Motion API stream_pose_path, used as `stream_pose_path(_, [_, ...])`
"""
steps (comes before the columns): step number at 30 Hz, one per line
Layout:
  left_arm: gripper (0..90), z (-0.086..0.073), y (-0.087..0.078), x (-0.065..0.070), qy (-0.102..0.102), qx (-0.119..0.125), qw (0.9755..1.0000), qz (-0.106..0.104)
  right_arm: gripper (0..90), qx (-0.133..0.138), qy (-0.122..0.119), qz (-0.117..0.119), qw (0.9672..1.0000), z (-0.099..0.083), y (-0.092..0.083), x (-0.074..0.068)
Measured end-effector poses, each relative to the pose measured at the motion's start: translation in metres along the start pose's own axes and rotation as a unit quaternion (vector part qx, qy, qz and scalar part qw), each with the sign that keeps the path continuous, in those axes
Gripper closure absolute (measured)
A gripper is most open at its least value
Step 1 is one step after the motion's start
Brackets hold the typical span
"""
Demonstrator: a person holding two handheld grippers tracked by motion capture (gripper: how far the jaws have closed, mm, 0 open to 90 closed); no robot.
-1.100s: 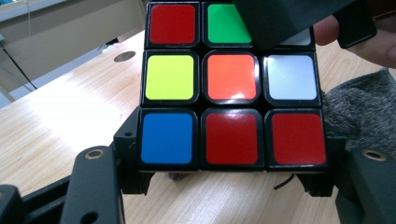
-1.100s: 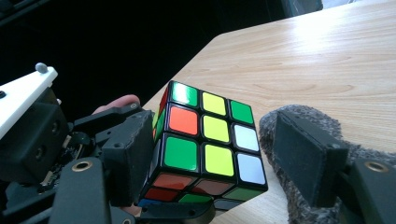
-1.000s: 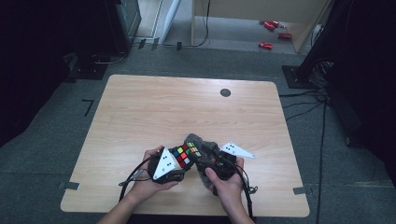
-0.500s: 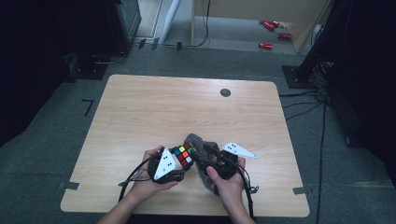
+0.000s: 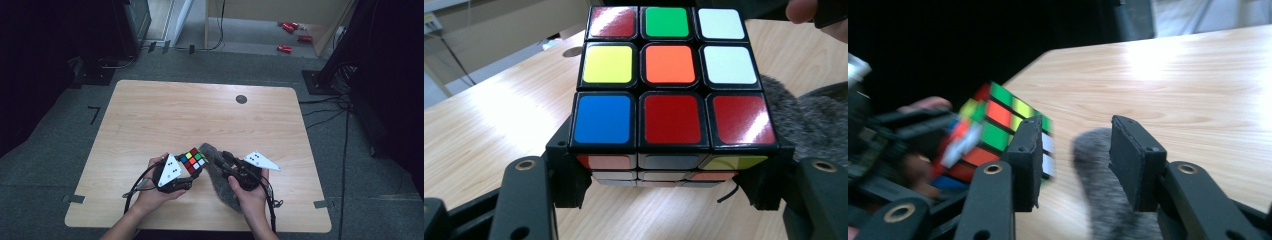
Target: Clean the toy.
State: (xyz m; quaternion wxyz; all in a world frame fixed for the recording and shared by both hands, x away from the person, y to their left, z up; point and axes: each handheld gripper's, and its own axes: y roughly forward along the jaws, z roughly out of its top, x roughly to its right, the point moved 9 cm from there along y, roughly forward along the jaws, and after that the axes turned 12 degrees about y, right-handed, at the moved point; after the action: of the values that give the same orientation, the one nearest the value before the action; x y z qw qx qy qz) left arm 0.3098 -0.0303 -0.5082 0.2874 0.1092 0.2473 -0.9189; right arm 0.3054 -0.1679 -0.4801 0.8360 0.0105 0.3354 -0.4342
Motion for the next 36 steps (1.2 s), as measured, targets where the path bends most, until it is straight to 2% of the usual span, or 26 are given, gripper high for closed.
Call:
stream_pose_path(2, [35.1,-0.002,0.000,-0.002,-0.003,-0.003,1.0000,0.002,51.6,0.001,-0.030,-0.023,0.9993,-0.001,0.001,0.006])
stream_pose_path(3, [35.1,-0.003,-0.001,-0.003,-0.004,-0.005,1.0000,0.002,46.7,-0.006,-0.053,-0.039,0.9978,-0.003,0.003,0.010])
stream_pose_path(5, [35.1,-0.004,-0.001,-0.004,-0.005,-0.009,0.9999,0.001,42.1,-0.030,-0.081,-0.055,0.9948,-0.010,0.007,0.016])
stream_pose_path(6, [35.1,-0.005,-0.001,-0.004,-0.006,-0.009,0.9999,0.001,39.0,-0.044,-0.096,-0.064,0.9923,-0.015,0.009,0.020])
stream_pose_path(10, [35.0,-0.005,-0.001,-0.005,-0.010,-0.011,0.9999,-0.002,38.2,-0.077,-0.131,-0.094,0.9839,-0.028,0.013,0.033])
stream_pose_path(12, [35.1,-0.006,-0.001,-0.005,-0.011,-0.013,0.9998,-0.005,38.9,-0.091,-0.136,-0.106,0.9808,-0.033,0.015,0.039])
stream_pose_path(14, [35.1,-0.006,-0.001,-0.005,-0.013,-0.014,0.9998,-0.007,40.1,-0.099,-0.130,-0.113,0.9800,-0.036,0.016,0.044])
stream_pose_path(16, [35.1,-0.006,-0.001,-0.005,-0.013,-0.016,0.9998,-0.008,40.6,-0.114,-0.129,-0.125,0.9772,-0.040,0.017,0.049])
stream_pose_path(17, [35.1,-0.007,-0.001,-0.004,-0.013,-0.017,0.9997,-0.008,39.2,-0.135,-0.140,-0.140,0.9708,-0.047,0.018,0.056])
stream_pose_path(18, [35.0,-0.007,-0.001,-0.004,-0.013,-0.017,0.9997,-0.008,39.2,-0.135,-0.140,-0.140,0.9708,-0.047,0.018,0.056])
stream_pose_path(21, [35.1,-0.007,-0.001,-0.004,-0.012,-0.019,0.9997,-0.008,37.3,-0.172,-0.141,-0.145,0.9640,-0.062,0.022,0.063])
stream_pose_path(22, [35.1,-0.008,-0.001,-0.005,-0.012,-0.020,0.9997,-0.008,37.3,-0.172,-0.141,-0.145,0.9640,-0.062,0.022,0.063])
stream_pose_path(24, [35.0,-0.008,-0.001,-0.006,-0.011,-0.022,0.9997,-0.008,47.1,-0.174,-0.142,-0.139,0.9645,-0.063,0.023,0.063])
stream_pose_path(25, [35.1,-0.009,-0.002,-0.006,-0.012,-0.022,0.9997,-0.007,55.7,-0.174,-0.140,-0.135,0.9653,-0.063,0.022,0.062])
stream_pose_path(26, [35.0,-0.009,-0.002,-0.007,-0.013,-0.022,0.9997,-0.007,67.4,-0.174,-0.132,-0.124,0.9679,-0.060,0.021,0.061])
stream_pose_path(27, [35.0,-0.009,-0.002,-0.007,-0.013,-0.022,0.9996,-0.007,67.4,-0.174,-0.132,-0.124,0.9679,-0.060,0.021,0.061])
stream_pose_path(30, [35.1,-0.011,-0.001,-0.007,-0.013,-0.026,0.9995,-0.008,76.3,-0.166,-0.117,-0.110,0.9730,-0.053,0.017,0.060])
stream_pose_path(33, [35.1,-0.012,0.000,-0.005,-0.013,-0.029,0.9994,-0.011,78.9,-0.140,-0.113,-0.103,0.9783,-0.041,0.012,0.057])
stream_pose_path(34, [35.1,-0.012,0.001,-0.005,-0.012,-0.031,0.9994,-0.012,79.2,-0.118,-0.110,-0.084,0.9833,-0.032,0.008,0.050])
stream_pose_path(35, [35.1,-0.012,0.001,-0.005,-0.012,-0.031,0.9994,-0.012,79.2,-0.118,-0.110,-0.084,0.9833,-0.032,0.008,0.050])
stream_pose_path(36, [35.1,-0.012,0.002,-0.004,-0.014,-0.032,0.9993,-0.013,79.2,-0.108,-0.110,-0.077,0.9852,-0.029,0.007,0.047])
